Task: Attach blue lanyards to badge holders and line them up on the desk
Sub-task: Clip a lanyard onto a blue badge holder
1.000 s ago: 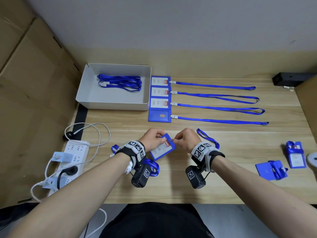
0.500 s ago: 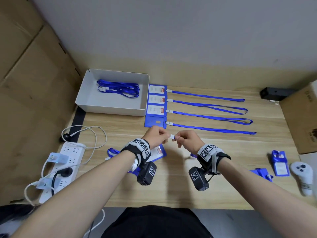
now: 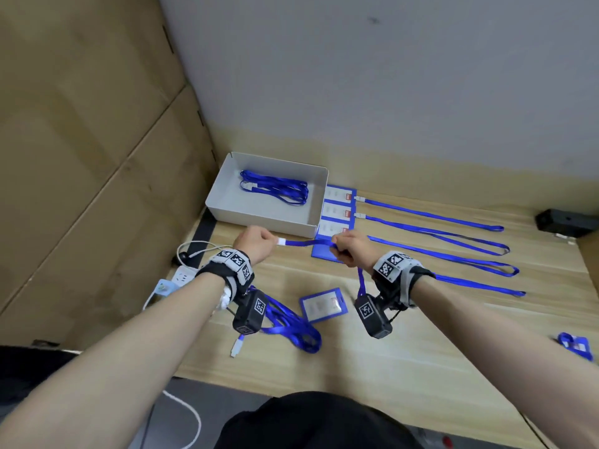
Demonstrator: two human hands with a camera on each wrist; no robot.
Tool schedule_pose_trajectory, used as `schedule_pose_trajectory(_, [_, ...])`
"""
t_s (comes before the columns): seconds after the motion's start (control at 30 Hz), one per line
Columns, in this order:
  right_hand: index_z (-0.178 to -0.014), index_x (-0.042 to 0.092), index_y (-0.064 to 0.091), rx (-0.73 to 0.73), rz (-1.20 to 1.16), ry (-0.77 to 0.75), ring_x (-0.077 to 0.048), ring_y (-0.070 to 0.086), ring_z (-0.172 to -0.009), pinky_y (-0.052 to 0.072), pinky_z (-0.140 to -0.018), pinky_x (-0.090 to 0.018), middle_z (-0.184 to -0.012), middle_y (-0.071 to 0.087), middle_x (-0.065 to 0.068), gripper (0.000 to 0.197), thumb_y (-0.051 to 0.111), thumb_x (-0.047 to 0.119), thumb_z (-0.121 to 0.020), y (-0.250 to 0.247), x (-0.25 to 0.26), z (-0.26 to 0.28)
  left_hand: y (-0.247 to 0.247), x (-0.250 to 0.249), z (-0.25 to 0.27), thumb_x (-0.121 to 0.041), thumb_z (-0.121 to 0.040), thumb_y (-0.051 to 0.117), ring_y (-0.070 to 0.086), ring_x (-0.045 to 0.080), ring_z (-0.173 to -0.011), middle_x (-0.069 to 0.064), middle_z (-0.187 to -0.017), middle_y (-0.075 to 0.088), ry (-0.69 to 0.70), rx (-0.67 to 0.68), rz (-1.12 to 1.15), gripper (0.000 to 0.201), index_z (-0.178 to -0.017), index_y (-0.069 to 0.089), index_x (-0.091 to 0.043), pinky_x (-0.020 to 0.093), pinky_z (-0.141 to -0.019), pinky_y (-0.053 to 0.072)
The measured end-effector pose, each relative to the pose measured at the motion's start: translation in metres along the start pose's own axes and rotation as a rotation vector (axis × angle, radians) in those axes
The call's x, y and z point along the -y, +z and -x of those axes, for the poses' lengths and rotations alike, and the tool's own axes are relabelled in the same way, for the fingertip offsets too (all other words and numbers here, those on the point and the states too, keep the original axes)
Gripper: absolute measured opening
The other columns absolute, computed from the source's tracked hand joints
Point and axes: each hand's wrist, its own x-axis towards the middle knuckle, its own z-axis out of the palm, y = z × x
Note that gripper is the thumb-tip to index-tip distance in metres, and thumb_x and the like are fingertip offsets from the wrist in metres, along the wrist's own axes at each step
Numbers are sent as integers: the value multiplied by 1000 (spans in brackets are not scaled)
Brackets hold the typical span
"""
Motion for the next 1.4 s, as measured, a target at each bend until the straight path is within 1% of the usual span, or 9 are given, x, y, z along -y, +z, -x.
schedule_pose_trajectory(0.23, [-55,16,57,34,-154,-37,-17,26,-44,19,-47,-24,-55,42,-10,25,43,23,-75,-19,14,16,33,-38,9,-14,-89,61,62,15,-67,2,-70,66,59,209,248,11,-79,66,-13,25,-57,50])
schedule_pose_trajectory(0.37, [-73,0,56,0,-134,20,-15,27,-40,18,-46,-27,-46,42,-2,31,45,29,-79,-52,-33,43,89,-40,11,-20,-89,65,65,13,-63,0,-66,68,13,372,237,9,-85,67,-13,23,-55,49])
schedule_pose_trajectory(0.57, [-65,5,61,-16,-28,155,-18,32,-44,23,-47,-28,-52,42,-10,32,56,18,-94,-104,-136,77,174,-45,26,-13,-85,69,55,17,-50,3,-61,63,-15,506,98,10,-77,68,-9,20,-42,40])
schedule_pose_trajectory(0.67, [-57,9,59,-41,59,202,-8,45,-45,37,-52,-22,-49,53,0,36,63,13,-93,-121,-179,86,214,-44,32,-18,-82,69,56,22,-53,6,-61,66,16,540,-60,14,-68,67,-18,26,-46,44])
schedule_pose_trajectory(0.77, [-55,19,65,-23,213,242,-8,56,-56,51,-66,-32,-58,67,4,28,64,29,-82,-137,-214,82,243,-48,35,-26,-79,67,65,19,-61,0,-64,72,29,531,-250,13,-67,67,-22,35,-67,57])
schedule_pose_trajectory(0.87, [-64,29,71,66,364,295,-10,63,-64,53,-72,-33,-62,68,8,20,59,36,-78,-143,-233,76,253,-53,37,-32,-79,67,67,14,-77,-10,-69,70,15,519,-414,8,-73,69,-27,28,-75,53])
schedule_pose_trajectory(0.97, [-65,34,70,109,468,306,-12,63,-72,48,-66,-28,-65,65,10,19,57,35,-80,-142,-240,74,256,-55,38,-39,-78,65,62,18,-94,-9,-95,66,20,469,-614,12,-88,66,-31,30,-83,50])
schedule_pose_trajectory(1.2, [-72,30,73,111,489,270,-16,63,-76,50,-70,-29,-70,67,9,17,58,31,-81,-145,-247,68,281,-60,47,-50,-72,72,45,18,-108,-6,-116,45,325,418,-835,56,-116,47,-28,35,-74,42])
schedule_pose_trajectory(1.4, [-68,32,71,99,485,261,-16,63,-75,49,-70,-28,-65,64,12,16,60,29,-80,-145,-254,67,300,-62,51,-32,-87,58,47,22,-108,-2,-111,52,430,379,-807,26,-109,49,-21,37,-75,42])
